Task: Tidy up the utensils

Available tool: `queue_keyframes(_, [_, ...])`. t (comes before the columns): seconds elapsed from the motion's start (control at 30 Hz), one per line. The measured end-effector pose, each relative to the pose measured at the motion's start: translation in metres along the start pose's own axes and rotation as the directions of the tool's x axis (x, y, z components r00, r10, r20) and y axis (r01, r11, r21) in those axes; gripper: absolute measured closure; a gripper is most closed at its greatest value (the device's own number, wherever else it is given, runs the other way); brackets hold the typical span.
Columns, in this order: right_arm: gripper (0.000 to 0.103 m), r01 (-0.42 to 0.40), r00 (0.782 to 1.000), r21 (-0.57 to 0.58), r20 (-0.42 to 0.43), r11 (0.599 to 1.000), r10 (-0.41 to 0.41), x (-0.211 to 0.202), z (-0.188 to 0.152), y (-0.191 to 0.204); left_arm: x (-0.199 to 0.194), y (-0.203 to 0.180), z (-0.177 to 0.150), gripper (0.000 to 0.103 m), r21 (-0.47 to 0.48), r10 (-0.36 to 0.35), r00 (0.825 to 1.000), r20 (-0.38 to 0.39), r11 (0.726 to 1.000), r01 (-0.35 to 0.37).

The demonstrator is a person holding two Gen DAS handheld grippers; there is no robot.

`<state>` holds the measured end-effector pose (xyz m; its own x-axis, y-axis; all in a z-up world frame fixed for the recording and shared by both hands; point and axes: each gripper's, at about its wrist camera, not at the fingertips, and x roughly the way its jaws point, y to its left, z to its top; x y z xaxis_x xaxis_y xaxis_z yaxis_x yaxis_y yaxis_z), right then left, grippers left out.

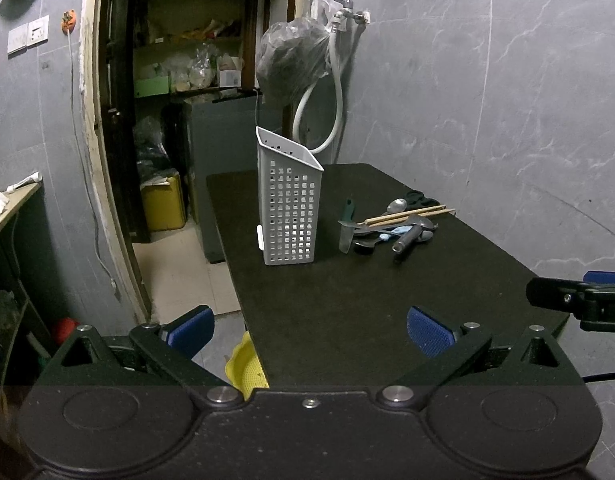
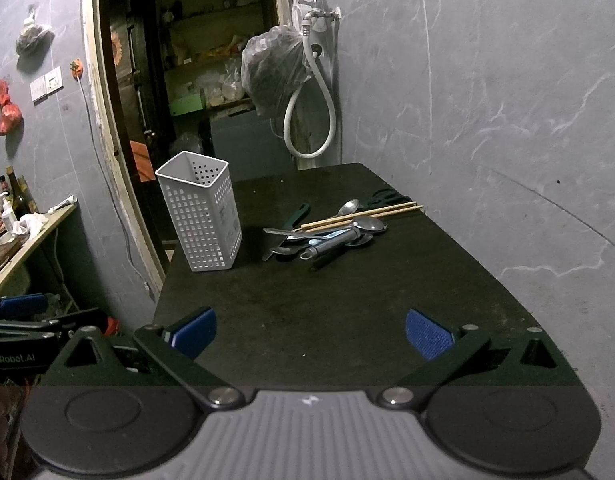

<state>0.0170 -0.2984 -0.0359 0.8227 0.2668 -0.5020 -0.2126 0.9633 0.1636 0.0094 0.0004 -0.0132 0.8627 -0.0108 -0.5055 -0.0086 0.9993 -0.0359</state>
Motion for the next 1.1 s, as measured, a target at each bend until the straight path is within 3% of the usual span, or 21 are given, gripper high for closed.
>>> queue_keyframes(0.53, [0.0,0.01,0.999,0.003,-0.034,1.0,-0.01,0.015,0.006,0.007,0.014,0.005,0.007,0.001,-0.007,-0.007,0.999,-0.041,1.0,0.007])
queue_keyframes(0.77, [0.0,0.011,0.999,0.007,-0.049,1.0,-0.01,0.023,0.009,0.007,0.03,0.014,0.009,0.001,-0.061,-0.026,0.994,-0.102,0.998,0.02])
queue_keyframes(0.93, [0.0,0.014,0.998,0.013,-0.068,1.0,-0.013,0.03,0.009,0.004,0.044,0.018,0.013,0.001,-0.089,0.03,0.997,-0.07,0.995,-0.036])
queue_keyframes(1.1, [0.0,0.029,0.996,0.015,-0.085,0.999,-0.027,0.04,0.013,-0.006,0.076,0.009,0.024,0.001,-0.02,0.095,0.994,-0.058,0.995,-0.096])
